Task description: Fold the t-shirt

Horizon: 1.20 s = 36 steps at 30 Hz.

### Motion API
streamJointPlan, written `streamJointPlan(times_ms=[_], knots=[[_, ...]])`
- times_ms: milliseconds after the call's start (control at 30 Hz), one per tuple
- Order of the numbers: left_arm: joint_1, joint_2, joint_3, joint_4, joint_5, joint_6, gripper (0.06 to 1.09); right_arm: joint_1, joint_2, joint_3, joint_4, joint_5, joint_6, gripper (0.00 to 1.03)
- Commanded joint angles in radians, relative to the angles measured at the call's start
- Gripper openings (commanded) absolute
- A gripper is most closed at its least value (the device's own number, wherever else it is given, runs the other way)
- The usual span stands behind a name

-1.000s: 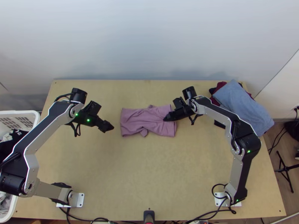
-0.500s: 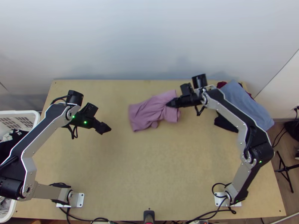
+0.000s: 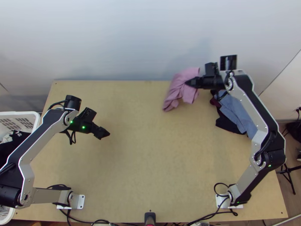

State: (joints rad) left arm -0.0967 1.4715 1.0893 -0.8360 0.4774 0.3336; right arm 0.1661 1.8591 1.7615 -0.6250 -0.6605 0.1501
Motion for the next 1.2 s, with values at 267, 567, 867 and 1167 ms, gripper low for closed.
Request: streamJointPlan(times_ms=[267,567,867,1167], knots=[[0.02,-0.054,-0.081,0.009,0.001,0.013,1.04,-0.163,0.083,0.342,-0.186,0.013,-0.003,0.03],[0.041,-0.086,-0.118,0.015,0.001,0.021,1.04,-0.269,0.134,0.48,-0.268,0.012,-0.015,0.03],[0.051,-0.112,-0.172,0.029,0.012,0.022,1.04,-0.336,0.127,0.484,-0.288,0.012,-0.037,0.03],[0.068,-0.123,-0.183,0.038,0.013,0.012,1.04,-0.444,0.12,0.478,-0.309,0.012,-0.063,0.03]])
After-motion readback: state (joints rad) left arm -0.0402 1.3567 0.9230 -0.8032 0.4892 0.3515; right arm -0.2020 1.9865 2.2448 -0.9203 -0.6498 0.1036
